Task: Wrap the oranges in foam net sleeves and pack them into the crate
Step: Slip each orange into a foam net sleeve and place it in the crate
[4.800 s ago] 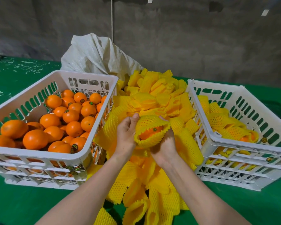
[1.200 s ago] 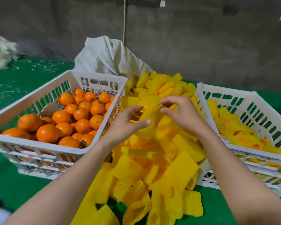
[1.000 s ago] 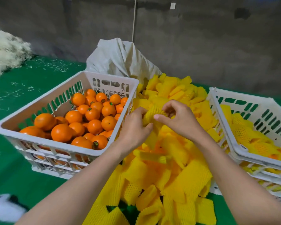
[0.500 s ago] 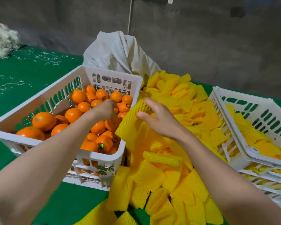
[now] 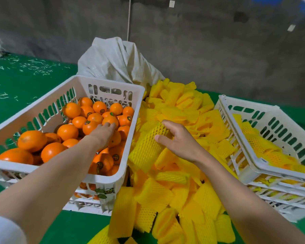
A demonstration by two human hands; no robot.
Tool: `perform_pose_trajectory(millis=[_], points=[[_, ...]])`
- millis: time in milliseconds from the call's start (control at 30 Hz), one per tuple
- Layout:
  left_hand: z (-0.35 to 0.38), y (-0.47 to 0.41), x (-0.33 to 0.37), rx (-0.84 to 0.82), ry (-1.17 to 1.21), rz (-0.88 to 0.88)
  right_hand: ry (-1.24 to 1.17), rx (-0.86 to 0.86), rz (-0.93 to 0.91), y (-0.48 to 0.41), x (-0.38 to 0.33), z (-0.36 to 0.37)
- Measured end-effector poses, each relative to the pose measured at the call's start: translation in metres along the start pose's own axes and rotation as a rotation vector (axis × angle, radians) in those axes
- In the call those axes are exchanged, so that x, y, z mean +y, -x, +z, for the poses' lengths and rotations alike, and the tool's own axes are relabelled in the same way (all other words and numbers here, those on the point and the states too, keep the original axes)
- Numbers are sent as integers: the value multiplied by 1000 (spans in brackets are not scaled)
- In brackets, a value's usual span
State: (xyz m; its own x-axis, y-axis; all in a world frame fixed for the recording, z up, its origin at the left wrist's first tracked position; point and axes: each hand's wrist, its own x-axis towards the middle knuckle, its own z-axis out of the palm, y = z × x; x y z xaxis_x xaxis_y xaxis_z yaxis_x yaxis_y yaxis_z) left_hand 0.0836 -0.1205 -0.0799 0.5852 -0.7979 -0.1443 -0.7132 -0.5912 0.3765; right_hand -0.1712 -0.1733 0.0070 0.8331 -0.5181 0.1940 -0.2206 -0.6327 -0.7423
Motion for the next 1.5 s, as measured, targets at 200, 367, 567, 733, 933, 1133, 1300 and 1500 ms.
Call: perform_pose_trajectory(millis=[200, 367, 567, 733, 933, 1133, 1300, 1500], points=[[-8, 13, 3, 32, -78, 51, 1, 89, -84, 23, -9, -18], [-36, 23, 15, 192, 233, 43, -148, 93, -51, 35, -8, -31], [-73, 78, 65, -24, 1300, 240, -490, 64, 82, 32, -12, -28], [-59, 128, 123, -210, 1446, 293, -777, -88, 59, 37, -20, -28], [-15, 155, 165, -204, 1532, 169, -917, -255, 56, 66, -5, -37], [14, 167, 181, -117, 1480, 189, -755, -267, 150, 87, 17, -46], [28, 174, 185, -37, 1491, 170, -614, -188, 163, 99, 31, -51], [36, 177, 194, -170, 1608, 67, -535, -209, 186, 103, 34, -50]])
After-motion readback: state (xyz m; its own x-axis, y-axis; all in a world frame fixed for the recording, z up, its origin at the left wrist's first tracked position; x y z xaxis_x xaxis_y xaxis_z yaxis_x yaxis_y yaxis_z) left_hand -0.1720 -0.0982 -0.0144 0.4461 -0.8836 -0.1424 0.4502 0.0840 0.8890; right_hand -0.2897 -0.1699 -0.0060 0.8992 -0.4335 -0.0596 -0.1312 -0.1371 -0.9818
